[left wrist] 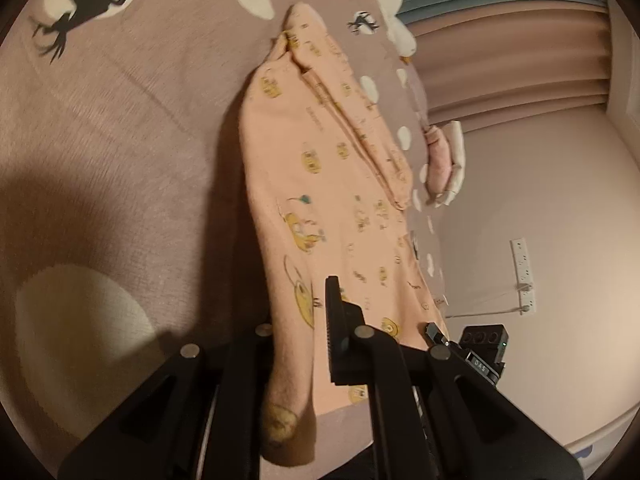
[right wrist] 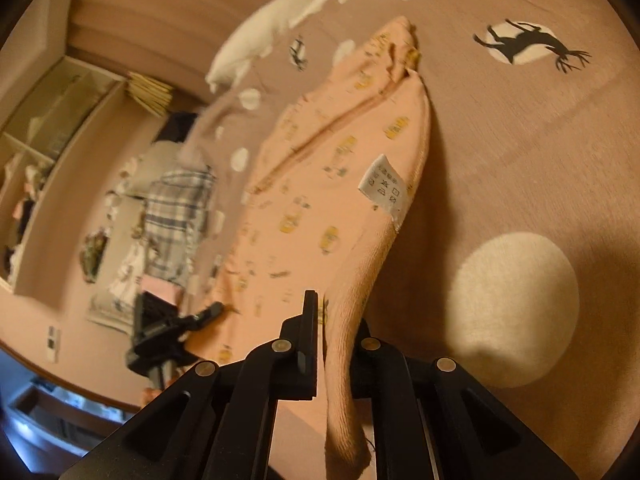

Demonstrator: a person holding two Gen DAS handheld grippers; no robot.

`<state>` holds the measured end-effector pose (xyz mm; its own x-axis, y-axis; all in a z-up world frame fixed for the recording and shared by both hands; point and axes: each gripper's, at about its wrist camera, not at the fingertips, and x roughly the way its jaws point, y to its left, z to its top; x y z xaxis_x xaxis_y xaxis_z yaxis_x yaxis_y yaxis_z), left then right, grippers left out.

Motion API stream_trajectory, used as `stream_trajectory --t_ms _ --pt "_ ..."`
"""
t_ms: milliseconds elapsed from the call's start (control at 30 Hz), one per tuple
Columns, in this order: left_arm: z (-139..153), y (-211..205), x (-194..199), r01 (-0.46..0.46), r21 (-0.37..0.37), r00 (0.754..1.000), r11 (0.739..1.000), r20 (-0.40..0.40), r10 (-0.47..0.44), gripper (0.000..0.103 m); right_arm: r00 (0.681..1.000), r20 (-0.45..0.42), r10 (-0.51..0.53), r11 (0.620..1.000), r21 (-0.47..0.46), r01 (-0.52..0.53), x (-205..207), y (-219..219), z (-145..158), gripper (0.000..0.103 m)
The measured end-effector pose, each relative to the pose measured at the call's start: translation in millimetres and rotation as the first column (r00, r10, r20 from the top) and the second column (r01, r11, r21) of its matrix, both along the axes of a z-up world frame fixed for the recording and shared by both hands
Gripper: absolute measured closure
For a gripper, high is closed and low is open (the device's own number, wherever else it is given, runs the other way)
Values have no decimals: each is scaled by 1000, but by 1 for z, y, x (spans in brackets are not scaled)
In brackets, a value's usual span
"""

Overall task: Fold small clothes
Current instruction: 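Grasp the hem with the left tool while the right tool grasps the hem beside the label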

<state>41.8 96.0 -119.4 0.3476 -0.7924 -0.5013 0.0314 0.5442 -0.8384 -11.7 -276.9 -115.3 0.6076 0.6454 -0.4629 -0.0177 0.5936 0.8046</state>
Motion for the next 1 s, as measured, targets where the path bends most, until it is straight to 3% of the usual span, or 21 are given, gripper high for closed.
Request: stream_trajectory --t_ms 267,700,1000 --pt "26 -3 -2 27 -48 997 998 73 -23 97 994 110 -12 991 134 -3 4 -2 13 94" --pt "61 -28 46 41 -47 986 998 163 -33 97 961 276 -33 995 101 5 41 3 55 94" --pt "88 -31 92 -6 -48 975 999 223 17 97 940 325 -103 993 90 77 74 -14 79 94"
